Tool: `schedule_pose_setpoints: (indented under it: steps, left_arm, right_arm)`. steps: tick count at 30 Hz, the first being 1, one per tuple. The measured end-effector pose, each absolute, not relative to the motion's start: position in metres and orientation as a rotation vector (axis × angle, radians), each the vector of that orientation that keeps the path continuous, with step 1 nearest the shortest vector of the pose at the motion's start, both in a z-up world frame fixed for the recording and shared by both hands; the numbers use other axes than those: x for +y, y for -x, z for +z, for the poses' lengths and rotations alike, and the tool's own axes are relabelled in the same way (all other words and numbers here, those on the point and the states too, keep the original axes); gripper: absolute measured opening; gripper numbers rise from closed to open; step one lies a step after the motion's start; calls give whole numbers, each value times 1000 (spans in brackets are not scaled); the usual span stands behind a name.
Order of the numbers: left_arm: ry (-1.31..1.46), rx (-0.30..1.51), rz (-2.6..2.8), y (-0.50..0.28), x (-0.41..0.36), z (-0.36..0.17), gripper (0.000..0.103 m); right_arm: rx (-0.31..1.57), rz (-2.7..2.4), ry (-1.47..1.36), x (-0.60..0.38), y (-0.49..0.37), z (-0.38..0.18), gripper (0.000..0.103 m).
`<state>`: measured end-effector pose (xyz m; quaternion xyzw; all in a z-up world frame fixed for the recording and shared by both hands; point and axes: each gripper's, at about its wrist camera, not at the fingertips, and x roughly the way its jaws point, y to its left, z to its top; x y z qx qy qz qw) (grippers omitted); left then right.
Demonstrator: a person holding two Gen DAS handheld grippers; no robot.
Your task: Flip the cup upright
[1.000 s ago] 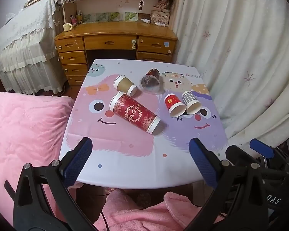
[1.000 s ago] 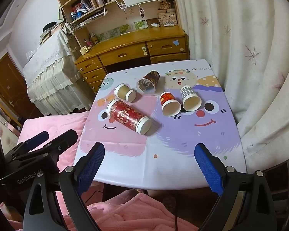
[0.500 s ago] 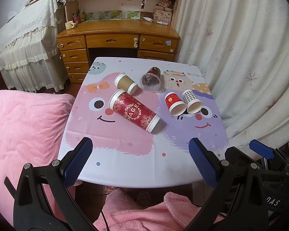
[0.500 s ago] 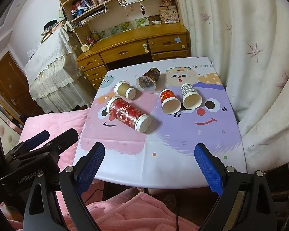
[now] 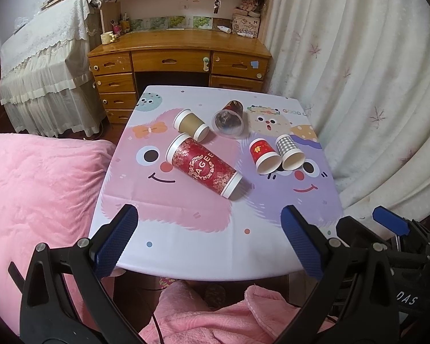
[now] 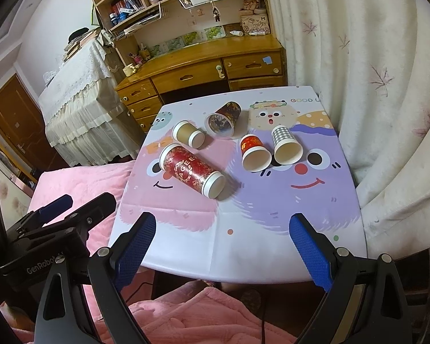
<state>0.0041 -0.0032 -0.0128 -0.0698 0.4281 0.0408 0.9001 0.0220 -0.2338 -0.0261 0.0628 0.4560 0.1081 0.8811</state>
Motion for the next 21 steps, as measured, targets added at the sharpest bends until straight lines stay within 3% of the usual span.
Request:
schedule_pose_setpoints:
  steps: [21]
  left_arm:
    - [132,916,16,-50,53,-11,99]
  right_arm:
    - [950,165,-138,-193,-54,-12,96]
